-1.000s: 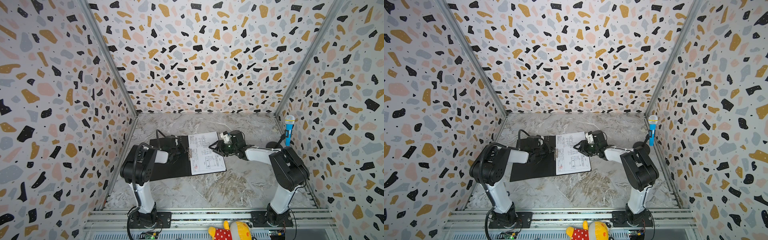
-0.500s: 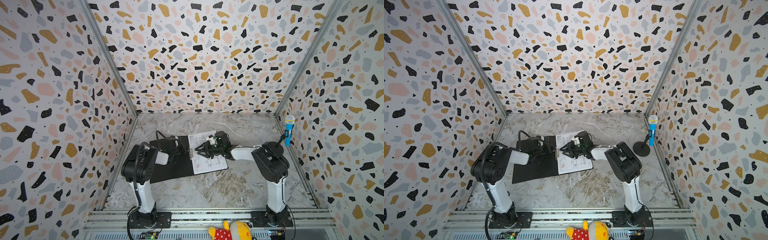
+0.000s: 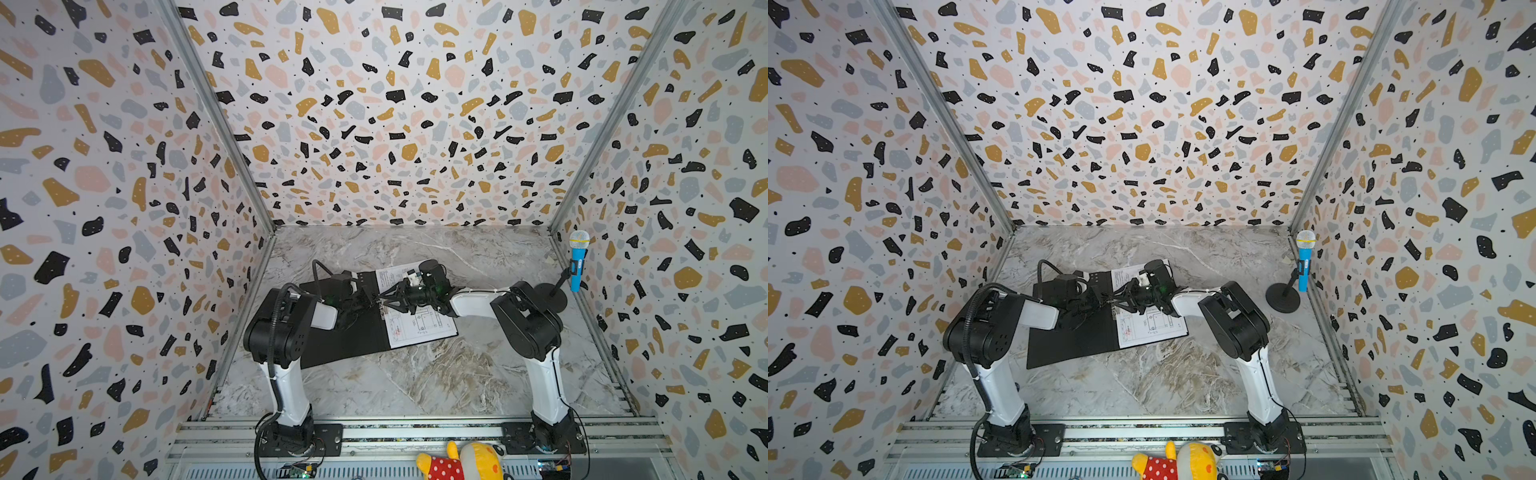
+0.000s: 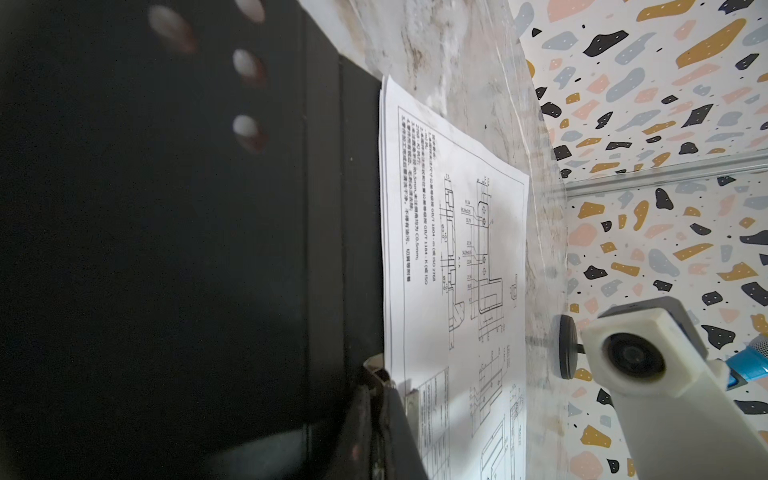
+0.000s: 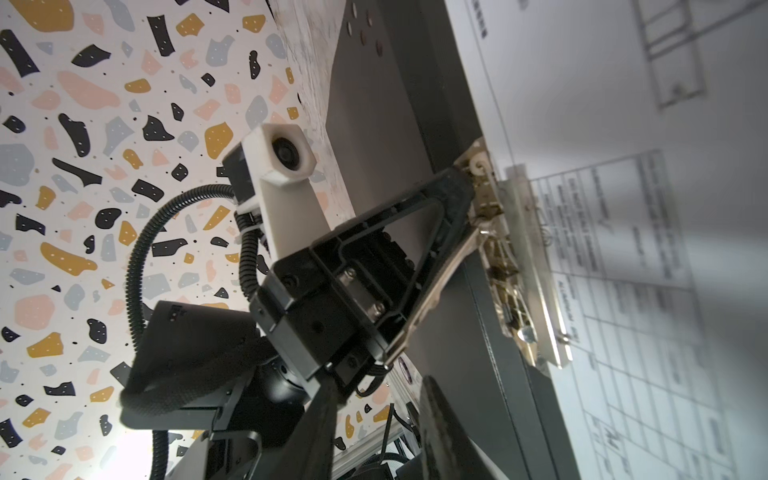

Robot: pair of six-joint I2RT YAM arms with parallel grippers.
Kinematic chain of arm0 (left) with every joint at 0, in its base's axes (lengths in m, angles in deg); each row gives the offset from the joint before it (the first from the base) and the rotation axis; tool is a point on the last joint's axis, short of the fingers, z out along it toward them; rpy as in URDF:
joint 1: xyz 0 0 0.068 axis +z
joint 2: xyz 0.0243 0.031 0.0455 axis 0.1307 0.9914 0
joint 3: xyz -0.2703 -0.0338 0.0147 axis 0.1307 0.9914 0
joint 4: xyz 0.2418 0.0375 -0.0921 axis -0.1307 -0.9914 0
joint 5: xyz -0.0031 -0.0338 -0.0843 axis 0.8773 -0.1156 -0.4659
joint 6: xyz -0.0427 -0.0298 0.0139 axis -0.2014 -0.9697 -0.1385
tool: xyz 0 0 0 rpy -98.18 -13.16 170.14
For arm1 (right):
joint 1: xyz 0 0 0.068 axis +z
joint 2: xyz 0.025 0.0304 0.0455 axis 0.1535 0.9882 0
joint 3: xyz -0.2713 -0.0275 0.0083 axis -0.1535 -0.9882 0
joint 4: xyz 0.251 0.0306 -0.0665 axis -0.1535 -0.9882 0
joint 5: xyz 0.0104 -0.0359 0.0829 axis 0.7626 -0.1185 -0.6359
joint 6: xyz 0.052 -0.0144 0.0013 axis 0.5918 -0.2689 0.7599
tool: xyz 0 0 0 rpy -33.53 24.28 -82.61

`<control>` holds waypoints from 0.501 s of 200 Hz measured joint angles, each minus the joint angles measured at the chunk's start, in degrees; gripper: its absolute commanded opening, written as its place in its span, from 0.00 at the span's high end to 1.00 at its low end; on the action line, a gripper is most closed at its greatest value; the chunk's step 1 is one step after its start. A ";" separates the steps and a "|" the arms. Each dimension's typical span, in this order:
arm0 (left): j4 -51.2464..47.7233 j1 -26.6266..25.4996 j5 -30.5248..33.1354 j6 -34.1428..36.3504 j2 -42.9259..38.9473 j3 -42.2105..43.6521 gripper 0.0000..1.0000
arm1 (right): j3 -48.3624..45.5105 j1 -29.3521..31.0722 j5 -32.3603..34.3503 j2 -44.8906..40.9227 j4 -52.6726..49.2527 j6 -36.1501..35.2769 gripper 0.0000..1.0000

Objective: Put the files into the folder

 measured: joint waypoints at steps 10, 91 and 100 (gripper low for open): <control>0.00 0.00 0.00 0.39 0.00 0.00 0.93 | 0.59 0.02 -0.15 0.31 0.02 0.20 0.66; -0.57 -0.02 -0.02 1.33 0.00 -0.33 0.93 | 2.01 0.31 -1.68 2.67 -1.79 1.40 0.69; -0.68 -0.02 -0.02 1.53 0.00 -0.39 0.93 | 2.14 0.42 -1.77 2.75 -2.08 1.44 0.69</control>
